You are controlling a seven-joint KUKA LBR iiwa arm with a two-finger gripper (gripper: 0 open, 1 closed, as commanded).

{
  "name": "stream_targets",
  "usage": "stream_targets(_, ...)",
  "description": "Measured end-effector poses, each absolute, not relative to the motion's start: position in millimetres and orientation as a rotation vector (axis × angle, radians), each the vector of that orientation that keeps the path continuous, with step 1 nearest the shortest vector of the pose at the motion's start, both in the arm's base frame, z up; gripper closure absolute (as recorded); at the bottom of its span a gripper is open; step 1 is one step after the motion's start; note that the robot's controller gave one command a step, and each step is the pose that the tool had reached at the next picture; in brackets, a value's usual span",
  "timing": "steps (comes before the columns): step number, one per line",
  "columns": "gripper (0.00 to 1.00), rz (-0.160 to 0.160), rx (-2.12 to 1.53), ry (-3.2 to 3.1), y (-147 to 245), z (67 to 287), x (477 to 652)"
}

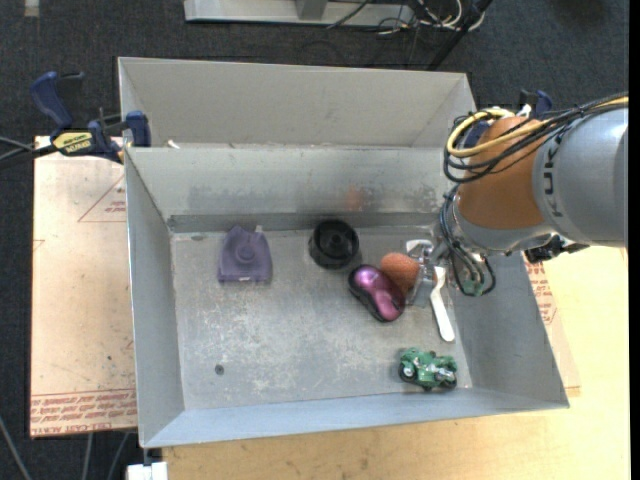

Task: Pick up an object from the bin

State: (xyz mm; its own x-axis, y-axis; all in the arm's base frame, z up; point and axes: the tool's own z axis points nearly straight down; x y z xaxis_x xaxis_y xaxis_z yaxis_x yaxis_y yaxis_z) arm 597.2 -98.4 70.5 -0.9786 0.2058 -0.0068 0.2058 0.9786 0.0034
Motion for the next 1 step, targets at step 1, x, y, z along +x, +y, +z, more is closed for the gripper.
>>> stream_targets(1, 1.0, 0.005, 0.328, 3.12, -98.2, 73.3, 596.1)
